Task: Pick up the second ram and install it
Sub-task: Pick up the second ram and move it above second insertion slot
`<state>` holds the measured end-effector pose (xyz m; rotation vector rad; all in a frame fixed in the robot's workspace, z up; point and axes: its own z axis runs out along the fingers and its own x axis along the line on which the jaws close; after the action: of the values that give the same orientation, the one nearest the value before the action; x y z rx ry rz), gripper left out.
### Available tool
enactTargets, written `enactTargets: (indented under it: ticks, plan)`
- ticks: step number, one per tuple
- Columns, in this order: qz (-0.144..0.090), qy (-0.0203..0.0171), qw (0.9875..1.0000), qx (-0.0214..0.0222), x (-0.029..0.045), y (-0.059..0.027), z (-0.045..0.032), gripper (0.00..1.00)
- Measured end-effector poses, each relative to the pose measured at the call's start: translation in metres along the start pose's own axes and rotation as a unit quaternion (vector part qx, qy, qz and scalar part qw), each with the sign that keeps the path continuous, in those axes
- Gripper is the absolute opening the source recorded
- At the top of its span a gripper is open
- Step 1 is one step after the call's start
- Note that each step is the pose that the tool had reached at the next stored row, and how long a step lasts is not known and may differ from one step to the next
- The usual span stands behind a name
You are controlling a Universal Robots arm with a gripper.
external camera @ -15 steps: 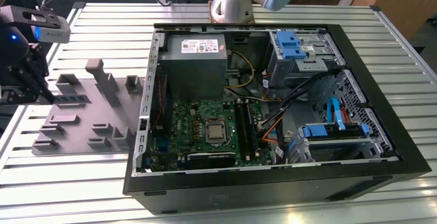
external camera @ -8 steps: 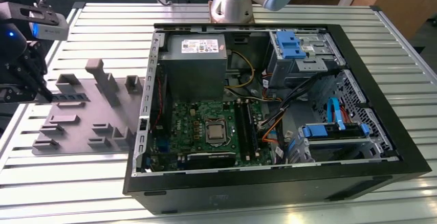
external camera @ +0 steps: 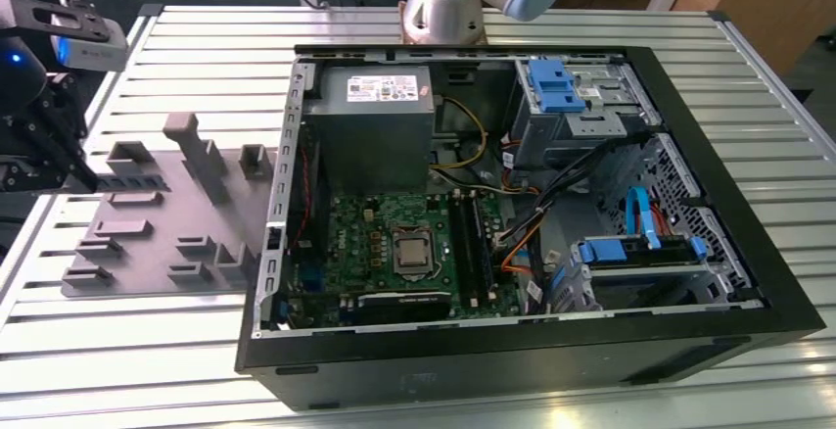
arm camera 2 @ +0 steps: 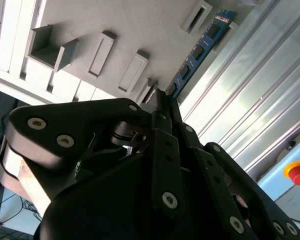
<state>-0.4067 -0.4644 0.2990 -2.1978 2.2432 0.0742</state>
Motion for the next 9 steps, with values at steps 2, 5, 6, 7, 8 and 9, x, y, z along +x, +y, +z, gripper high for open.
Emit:
enactTargets:
  ticks: [2,5,6,7,8,9]
  plan:
    - [0.000,0.0000,1.0000,0.0000,-0.0001,0.0000,-0.0015,0.14]
    - [0.000,0.0000,1.0000,0.0000,-0.0002,0.0001,-0.0036,0.14]
    - [0.000,0.0000,1.0000,0.0000,-0.0003,0.0001,-0.0042,0.14]
    - [0.000,0.0000,1.0000,0.0000,-0.0003,0.0002,-0.0048,0.14]
    - [0.000,0.0000,1.0000,0.0000,-0.0003,0.0002,-0.0055,0.14]
    - [0.000,0.0000,1.0000,0.0000,-0.0004,0.0002,-0.0062,0.14]
